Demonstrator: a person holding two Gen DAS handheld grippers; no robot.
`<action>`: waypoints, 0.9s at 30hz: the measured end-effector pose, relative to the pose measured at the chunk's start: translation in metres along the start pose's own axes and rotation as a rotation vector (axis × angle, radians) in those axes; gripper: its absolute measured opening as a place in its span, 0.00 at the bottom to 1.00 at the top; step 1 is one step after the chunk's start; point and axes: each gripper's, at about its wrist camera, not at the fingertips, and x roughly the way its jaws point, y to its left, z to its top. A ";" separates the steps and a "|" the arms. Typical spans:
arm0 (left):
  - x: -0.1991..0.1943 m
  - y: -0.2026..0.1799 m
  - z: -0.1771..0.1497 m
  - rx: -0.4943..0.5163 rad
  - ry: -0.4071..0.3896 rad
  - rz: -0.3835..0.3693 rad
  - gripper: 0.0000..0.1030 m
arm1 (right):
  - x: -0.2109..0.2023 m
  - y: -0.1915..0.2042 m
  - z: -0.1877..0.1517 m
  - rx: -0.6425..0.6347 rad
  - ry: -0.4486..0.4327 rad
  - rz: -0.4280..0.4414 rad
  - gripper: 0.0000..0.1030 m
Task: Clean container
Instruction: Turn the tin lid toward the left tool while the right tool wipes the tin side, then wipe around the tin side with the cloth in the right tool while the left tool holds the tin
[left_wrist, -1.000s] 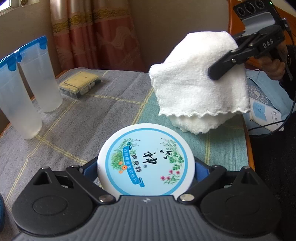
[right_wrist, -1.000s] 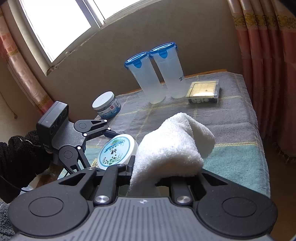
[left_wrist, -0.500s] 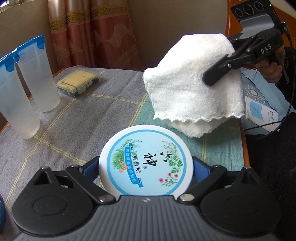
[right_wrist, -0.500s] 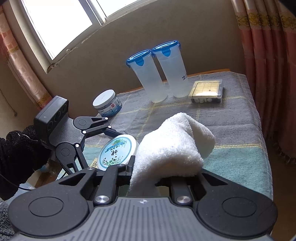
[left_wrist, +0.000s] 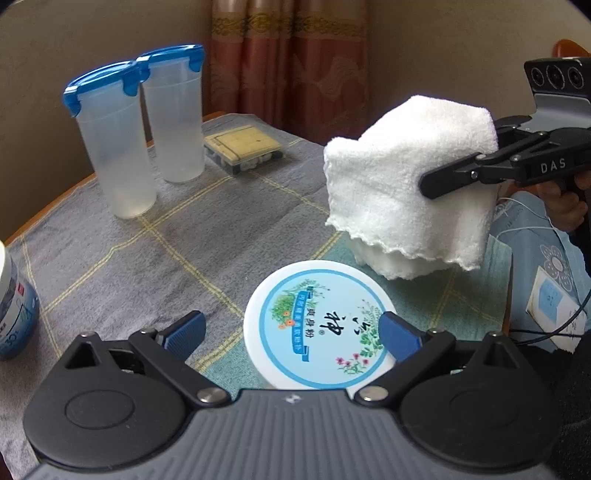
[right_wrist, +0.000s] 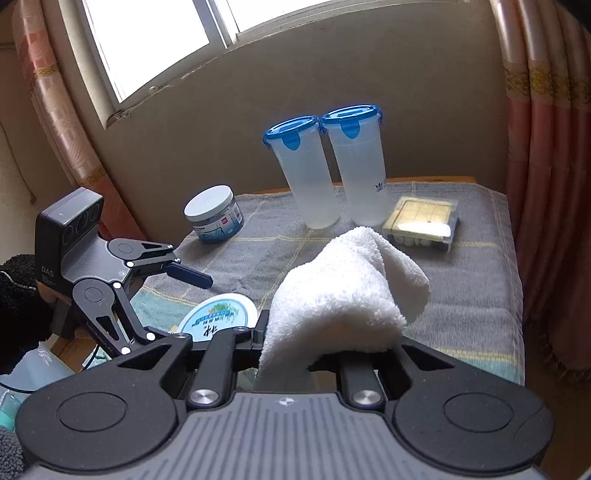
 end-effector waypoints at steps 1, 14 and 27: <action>0.000 0.002 0.000 -0.015 0.005 0.004 0.97 | 0.005 0.000 0.005 -0.020 0.000 0.005 0.18; 0.004 0.008 -0.002 -0.118 0.038 0.041 1.00 | 0.062 -0.012 0.000 -0.028 0.121 0.181 0.18; 0.005 0.004 -0.002 -0.124 0.041 0.066 1.00 | 0.045 -0.003 -0.039 0.072 0.147 0.201 0.18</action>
